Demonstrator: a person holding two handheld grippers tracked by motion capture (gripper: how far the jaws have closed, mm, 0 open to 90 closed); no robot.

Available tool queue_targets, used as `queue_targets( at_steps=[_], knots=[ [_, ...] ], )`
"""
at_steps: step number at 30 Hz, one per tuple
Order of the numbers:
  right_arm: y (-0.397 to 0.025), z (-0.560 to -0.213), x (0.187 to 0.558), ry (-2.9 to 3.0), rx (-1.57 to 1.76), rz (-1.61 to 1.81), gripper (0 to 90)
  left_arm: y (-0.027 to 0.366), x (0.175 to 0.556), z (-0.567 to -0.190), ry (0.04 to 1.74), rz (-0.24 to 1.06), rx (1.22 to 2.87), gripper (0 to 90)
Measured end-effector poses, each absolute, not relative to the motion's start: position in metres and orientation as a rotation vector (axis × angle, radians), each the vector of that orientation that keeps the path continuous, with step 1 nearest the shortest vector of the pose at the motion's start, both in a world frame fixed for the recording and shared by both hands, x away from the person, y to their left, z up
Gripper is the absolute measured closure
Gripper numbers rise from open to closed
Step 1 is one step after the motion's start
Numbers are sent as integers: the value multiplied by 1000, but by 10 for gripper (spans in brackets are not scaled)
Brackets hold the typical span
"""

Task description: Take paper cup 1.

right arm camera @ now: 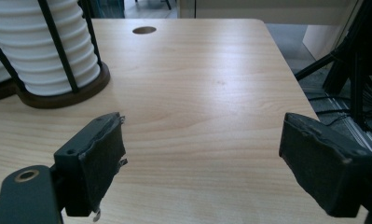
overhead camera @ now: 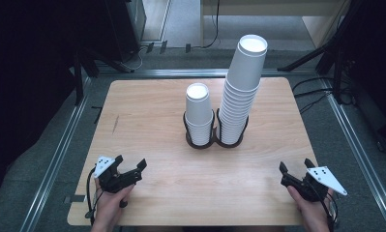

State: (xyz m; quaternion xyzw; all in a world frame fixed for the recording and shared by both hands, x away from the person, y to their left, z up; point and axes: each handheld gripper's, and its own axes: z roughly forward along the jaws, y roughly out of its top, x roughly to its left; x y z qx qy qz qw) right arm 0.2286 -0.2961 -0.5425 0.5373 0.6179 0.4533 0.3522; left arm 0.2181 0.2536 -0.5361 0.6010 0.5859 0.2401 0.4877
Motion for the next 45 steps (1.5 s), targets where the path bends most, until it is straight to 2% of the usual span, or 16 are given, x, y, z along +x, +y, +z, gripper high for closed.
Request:
queue_targets(
  at_steps=[3, 11, 16, 22, 41, 45],
  knots=[
    [-293, -538, 227, 1592, 1365, 1170, 138, 245, 220, -535, 1382, 532, 1507, 6],
    [-279, -513, 227, 1583, 1286, 1266, 137, 215, 223, -521, 1296, 502, 1581, 6],
    [-278, -492, 232, 1553, 1294, 1368, 137, 196, 226, -516, 1323, 563, 1590, 6],
    [-274, -471, 242, 1559, 1257, 1358, 134, 177, 237, -508, 1306, 515, 1611, 6],
    [-250, -417, 257, 1569, 1145, 1446, 131, 97, 256, -485, 1112, 577, 1637, 6],
    [-241, -411, 260, 1586, 1127, 1441, 75, 81, 258, -483, 1071, 585, 1667, 6]
  ],
)
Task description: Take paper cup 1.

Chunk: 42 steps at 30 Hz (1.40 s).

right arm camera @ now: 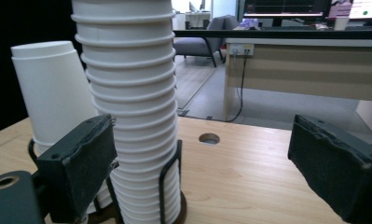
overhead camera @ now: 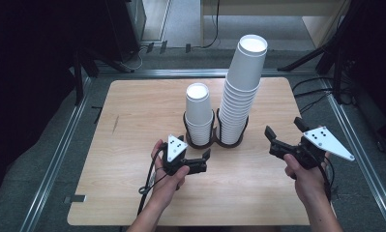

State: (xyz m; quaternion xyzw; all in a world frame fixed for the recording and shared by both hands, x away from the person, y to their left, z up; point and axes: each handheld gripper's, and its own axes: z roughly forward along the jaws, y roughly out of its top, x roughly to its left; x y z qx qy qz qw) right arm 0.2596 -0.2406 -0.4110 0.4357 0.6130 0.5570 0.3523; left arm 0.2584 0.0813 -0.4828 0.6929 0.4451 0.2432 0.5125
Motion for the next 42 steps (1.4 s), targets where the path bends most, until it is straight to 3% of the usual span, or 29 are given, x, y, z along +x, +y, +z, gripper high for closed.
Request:
queue_targets(
  at_steps=[26, 42],
  knots=[
    [-216, -366, 284, 1584, 1113, 1536, 22, 16, 275, -468, 932, 642, 1679, 6],
    [-199, -340, 303, 1604, 1098, 1540, 22, -1, 295, -451, 919, 718, 1624, 6]
  ],
)
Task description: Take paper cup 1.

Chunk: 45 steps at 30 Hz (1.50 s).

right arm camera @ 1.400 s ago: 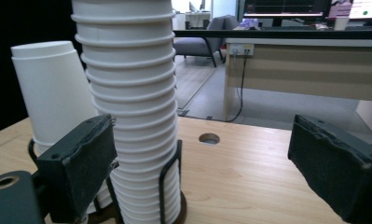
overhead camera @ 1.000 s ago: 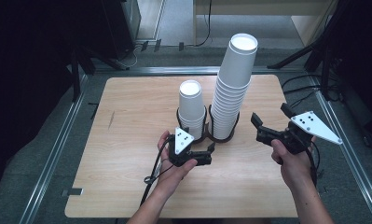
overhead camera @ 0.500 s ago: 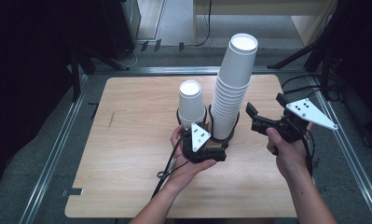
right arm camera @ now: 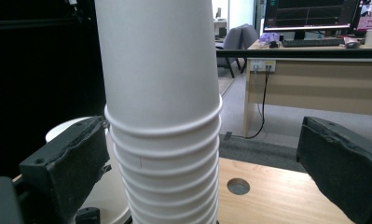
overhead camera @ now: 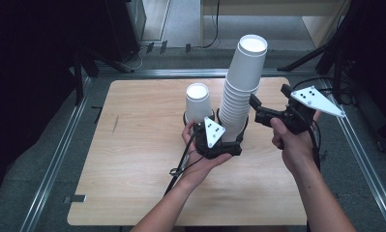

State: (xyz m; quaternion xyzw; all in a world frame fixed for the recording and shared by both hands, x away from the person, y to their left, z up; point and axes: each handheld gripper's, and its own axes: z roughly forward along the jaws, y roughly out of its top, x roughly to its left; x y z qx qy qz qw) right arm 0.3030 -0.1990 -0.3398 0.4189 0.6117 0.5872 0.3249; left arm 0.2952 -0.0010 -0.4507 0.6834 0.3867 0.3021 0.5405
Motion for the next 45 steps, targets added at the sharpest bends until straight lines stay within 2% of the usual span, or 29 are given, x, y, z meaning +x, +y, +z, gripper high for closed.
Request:
queue_targets(
  at_steps=[19, 27, 45],
  knots=[
    [-205, -310, 322, 1607, 1082, 1575, 22, -24, 312, -441, 958, 808, 1585, 6],
    [-190, -301, 331, 1690, 1038, 1581, 3, -29, 319, -441, 986, 832, 1570, 6],
    [-164, -310, 356, 1695, 1076, 1603, 0, -39, 336, -436, 1049, 882, 1536, 6]
  ],
)
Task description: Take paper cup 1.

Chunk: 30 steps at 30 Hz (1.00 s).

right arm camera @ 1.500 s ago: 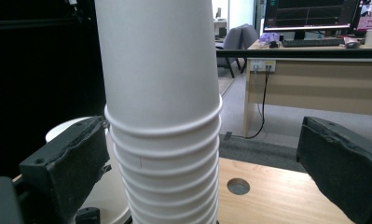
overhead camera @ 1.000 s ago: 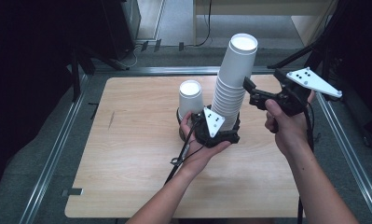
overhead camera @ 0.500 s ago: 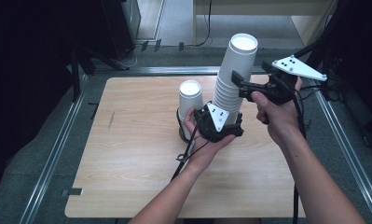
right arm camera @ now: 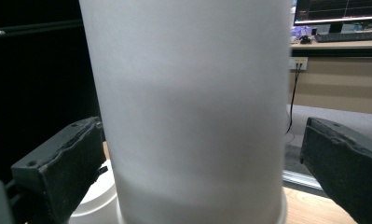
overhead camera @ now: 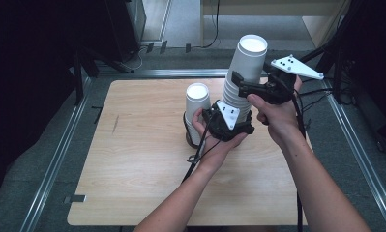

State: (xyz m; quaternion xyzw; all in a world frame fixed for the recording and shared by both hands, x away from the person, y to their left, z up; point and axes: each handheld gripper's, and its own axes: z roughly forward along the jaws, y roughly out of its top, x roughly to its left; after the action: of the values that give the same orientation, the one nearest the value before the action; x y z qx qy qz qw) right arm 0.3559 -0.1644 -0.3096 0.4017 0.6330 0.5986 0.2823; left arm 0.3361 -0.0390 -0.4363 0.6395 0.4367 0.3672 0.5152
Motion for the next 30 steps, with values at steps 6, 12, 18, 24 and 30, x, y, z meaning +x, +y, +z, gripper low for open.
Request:
queue_targets(
  at_steps=[6, 12, 18, 24, 30],
  knots=[
    [-159, -312, 358, 1685, 1078, 1593, 87, -41, 339, -434, 1045, 900, 1530, 6],
    [-157, -309, 357, 1669, 1062, 1598, 130, -42, 337, -433, 1039, 897, 1525, 53],
    [-156, -306, 355, 1652, 1045, 1588, 143, -41, 337, -432, 1038, 890, 1528, 59],
    [-154, -304, 355, 1633, 1030, 1578, 157, -40, 336, -432, 1036, 888, 1528, 62],
    [-156, -296, 354, 1598, 1033, 1622, 158, -40, 336, -432, 1036, 886, 1529, 62]
  ],
)
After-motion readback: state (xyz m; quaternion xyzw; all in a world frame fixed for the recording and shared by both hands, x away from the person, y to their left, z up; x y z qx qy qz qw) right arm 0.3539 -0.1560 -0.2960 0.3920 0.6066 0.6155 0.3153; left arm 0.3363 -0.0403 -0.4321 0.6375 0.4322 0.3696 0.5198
